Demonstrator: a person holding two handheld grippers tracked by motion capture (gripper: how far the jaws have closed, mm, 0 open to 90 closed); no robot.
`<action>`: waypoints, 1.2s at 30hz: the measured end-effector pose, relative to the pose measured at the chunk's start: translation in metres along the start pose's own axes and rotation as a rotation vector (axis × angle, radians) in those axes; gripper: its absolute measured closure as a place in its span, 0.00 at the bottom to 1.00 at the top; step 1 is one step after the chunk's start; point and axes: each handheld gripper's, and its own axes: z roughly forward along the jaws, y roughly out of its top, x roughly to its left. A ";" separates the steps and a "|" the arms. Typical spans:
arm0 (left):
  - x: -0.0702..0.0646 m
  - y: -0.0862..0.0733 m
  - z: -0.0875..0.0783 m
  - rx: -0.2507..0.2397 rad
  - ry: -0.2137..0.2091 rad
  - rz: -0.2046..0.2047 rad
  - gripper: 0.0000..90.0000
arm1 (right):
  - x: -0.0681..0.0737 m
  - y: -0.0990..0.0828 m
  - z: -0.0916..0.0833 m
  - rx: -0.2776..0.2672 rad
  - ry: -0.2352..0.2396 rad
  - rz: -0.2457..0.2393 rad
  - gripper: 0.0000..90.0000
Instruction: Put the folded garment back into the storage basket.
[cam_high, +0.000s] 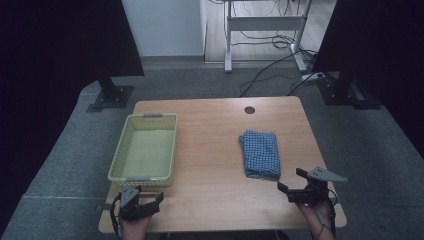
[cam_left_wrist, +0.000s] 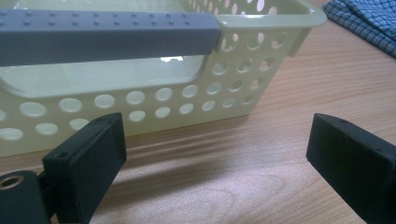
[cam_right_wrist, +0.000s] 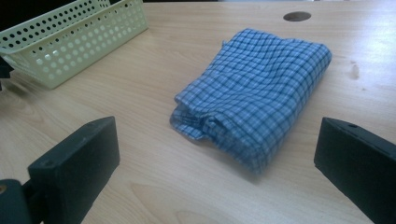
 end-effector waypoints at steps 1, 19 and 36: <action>0.000 0.000 0.000 0.003 -0.005 0.000 0.06 | 0.000 0.002 0.000 0.001 -0.005 -0.004 0.00; -0.001 0.000 0.002 0.025 -0.016 0.004 0.07 | -0.006 0.036 -0.012 -0.055 -0.027 -0.001 0.00; -0.001 0.000 0.002 0.028 -0.011 0.006 0.07 | -0.013 0.078 -0.006 -0.086 -0.047 -0.008 0.00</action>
